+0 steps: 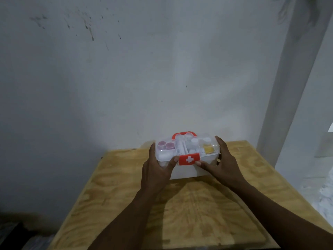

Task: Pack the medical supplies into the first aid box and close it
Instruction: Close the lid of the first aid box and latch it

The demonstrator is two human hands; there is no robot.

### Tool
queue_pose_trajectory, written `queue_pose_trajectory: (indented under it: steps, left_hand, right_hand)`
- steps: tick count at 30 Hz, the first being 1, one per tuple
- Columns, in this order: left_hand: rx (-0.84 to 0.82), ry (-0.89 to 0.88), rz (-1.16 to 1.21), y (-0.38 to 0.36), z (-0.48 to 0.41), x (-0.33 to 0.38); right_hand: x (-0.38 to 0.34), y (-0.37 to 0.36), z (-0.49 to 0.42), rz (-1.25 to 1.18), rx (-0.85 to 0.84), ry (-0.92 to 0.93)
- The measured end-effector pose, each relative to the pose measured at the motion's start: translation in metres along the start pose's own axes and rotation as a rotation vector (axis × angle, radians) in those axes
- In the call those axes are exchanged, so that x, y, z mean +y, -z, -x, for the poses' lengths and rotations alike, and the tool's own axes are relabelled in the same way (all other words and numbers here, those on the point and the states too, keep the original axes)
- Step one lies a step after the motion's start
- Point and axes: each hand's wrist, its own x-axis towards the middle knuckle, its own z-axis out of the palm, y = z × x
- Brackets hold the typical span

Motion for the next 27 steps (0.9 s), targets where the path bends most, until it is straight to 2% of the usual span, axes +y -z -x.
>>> queue_pose_trajectory:
  steps: [11,13,15,16,17,19,21,27]
  left_hand:
    - [-0.118,0.017,-0.007,-0.027,-0.054,-0.025]
    - [-0.11,0.01,-0.088,-0.029,-0.056,-0.033]
    - [0.013,-0.072,-0.379,-0.029,-0.055,-0.039]
    - [0.086,-0.176,-0.529,-0.028,-0.053,-0.04]
    - [0.121,-0.295,-0.628,-0.025,-0.051,-0.038]
    - [0.087,-0.502,-0.726,-0.02,-0.046,-0.036]
    - [0.015,-0.59,-0.794,-0.019,-0.04,-0.038]
    - [-0.132,-0.592,-0.883,-0.025,-0.031,-0.049]
  right_hand:
    - [0.041,-0.019,-0.061,-0.008,-0.085,-0.064]
    - [0.039,-0.024,-0.062,0.116,-0.04,-0.027]
    - [0.035,-0.025,-0.058,0.352,0.149,0.152]
    - [0.032,-0.023,-0.055,0.458,0.242,0.283]
    - [0.027,-0.022,-0.052,0.535,0.297,0.401]
    - [0.021,-0.023,-0.046,0.644,0.298,0.552]
    - [0.02,-0.028,-0.043,0.719,0.232,0.574]
    - [0.037,-0.043,-0.04,0.9,0.051,0.412]
